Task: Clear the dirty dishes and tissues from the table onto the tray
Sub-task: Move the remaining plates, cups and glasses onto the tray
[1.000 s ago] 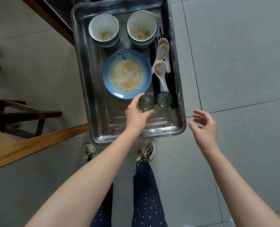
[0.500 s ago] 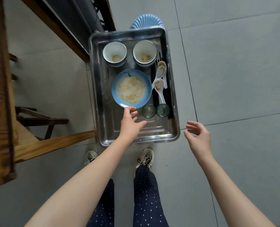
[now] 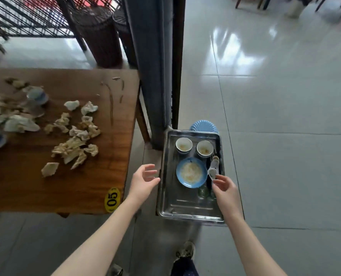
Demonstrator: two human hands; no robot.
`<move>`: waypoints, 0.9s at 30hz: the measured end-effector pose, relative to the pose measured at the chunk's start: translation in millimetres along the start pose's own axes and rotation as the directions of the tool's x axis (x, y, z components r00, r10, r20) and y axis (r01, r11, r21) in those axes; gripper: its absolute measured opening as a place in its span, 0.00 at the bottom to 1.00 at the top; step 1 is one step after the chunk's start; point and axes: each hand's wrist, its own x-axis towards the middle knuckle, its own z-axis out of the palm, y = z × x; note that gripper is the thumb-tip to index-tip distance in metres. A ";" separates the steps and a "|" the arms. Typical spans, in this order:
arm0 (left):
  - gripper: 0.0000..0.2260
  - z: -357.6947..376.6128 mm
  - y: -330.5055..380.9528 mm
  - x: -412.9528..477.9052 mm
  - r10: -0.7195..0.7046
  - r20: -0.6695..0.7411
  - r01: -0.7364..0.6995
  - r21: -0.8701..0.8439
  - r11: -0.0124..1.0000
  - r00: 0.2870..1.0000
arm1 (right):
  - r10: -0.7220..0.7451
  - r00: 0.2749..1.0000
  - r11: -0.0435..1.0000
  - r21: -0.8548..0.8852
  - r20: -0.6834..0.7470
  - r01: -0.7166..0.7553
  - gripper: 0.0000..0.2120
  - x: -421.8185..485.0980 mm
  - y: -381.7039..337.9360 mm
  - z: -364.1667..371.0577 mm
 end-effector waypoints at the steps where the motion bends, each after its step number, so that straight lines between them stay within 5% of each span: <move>1: 0.18 -18.5 4.7 -4.6 0.006 -0.017 -0.006 -0.015 1.000 1.000 | -0.017 1.000 1.000 0.005 0.001 0.017 0.12 -7.3 -13.7 9.8; 20: 0.19 -389.0 -30.3 -70.3 0.095 -0.345 -0.160 -0.164 0.973 0.934 | -0.351 0.915 0.935 0.016 0.199 0.355 0.13 -163.3 -187.7 289.2; 27: 0.18 -478.4 -65.4 -66.5 0.004 -0.454 -0.118 -0.224 0.967 0.891 | -0.388 0.861 0.912 0.002 0.329 0.411 0.13 -178.0 -221.6 387.9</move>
